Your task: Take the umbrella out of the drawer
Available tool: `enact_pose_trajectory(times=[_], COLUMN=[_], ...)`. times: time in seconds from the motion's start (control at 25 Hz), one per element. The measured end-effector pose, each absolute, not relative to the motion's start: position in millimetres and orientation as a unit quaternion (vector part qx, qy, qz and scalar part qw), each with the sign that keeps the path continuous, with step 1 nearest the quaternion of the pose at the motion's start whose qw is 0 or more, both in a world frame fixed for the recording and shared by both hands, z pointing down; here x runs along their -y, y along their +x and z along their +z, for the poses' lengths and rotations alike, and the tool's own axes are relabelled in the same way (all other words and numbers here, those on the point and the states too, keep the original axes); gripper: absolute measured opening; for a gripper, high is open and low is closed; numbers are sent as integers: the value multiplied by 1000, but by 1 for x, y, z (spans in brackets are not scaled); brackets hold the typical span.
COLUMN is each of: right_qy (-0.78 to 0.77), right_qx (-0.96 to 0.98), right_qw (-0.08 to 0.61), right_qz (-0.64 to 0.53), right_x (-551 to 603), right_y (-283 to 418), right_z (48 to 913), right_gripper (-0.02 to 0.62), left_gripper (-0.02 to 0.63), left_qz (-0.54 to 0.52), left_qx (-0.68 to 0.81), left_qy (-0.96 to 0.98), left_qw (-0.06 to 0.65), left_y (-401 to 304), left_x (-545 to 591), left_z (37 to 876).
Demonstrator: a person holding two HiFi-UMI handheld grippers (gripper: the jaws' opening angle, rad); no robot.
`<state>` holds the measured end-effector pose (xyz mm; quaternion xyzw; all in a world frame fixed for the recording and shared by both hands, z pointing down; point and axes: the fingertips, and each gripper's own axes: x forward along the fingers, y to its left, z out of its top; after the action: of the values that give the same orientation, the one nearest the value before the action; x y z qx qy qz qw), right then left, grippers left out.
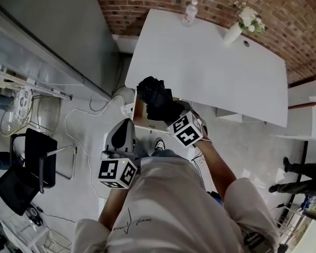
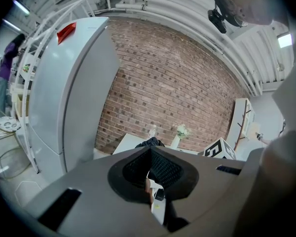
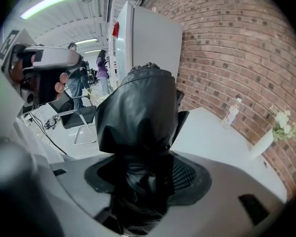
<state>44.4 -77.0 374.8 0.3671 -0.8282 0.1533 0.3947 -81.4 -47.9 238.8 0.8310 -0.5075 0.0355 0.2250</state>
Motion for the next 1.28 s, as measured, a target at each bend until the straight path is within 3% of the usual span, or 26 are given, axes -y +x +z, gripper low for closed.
enact_pose_trajectory(times=[1.28], right_qy=[490], right_qx=[840], right_qw=[202], right_qz=[115], right_x=[36], right_y=[93], right_z=[256], right_gripper=[264], left_gripper=[17], left_qz=[13], left_qx=[509], left_qy=[837], left_qw=[202], left_y=[-88], left_x=[37], left_z=[215])
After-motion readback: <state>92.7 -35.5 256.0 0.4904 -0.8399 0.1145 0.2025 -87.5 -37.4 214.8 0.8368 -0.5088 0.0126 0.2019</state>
